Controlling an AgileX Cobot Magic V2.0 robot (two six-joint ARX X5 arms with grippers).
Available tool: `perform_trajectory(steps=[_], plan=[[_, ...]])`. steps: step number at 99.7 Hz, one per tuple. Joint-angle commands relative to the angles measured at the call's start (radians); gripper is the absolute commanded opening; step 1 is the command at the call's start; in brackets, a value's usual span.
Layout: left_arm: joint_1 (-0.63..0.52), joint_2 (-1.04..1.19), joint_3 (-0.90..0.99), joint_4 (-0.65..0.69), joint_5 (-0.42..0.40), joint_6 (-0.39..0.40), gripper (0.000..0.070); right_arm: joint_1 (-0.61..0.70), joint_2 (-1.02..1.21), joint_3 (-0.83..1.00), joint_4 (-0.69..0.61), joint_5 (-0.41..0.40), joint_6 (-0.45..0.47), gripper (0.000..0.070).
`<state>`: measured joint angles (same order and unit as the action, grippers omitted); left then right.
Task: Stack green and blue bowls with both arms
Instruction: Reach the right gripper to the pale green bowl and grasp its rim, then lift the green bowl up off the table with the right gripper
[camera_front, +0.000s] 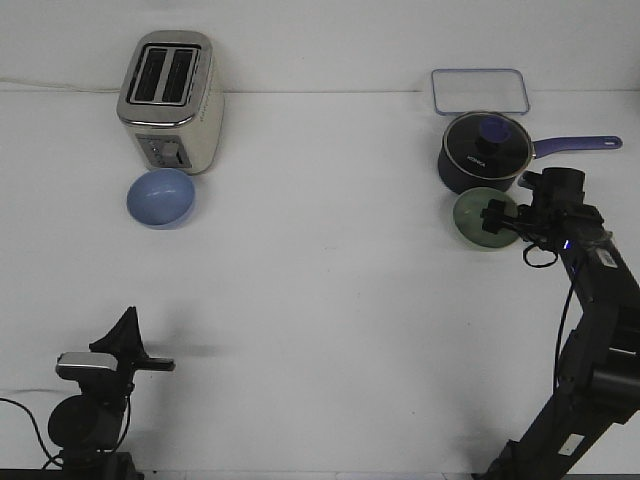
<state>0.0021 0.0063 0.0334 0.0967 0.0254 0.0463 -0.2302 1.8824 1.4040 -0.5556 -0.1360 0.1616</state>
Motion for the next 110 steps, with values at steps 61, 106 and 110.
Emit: perform_trajectory(steps=[61,106,110], plan=[[0.0,-0.002,-0.019,0.009,0.0,0.01,0.0014,-0.006,-0.089,0.069,-0.14,-0.085,-0.053,0.0],[-0.001,-0.002,-0.019,0.009,0.0,0.01,0.0014,0.087,-0.55,0.007,-0.302,-0.304,-0.039,0.0],[-0.001,-0.002,-0.019,0.009,0.0,0.01,0.0014,0.111,-0.588,-0.023,-0.306,-0.316,-0.031,0.0]])
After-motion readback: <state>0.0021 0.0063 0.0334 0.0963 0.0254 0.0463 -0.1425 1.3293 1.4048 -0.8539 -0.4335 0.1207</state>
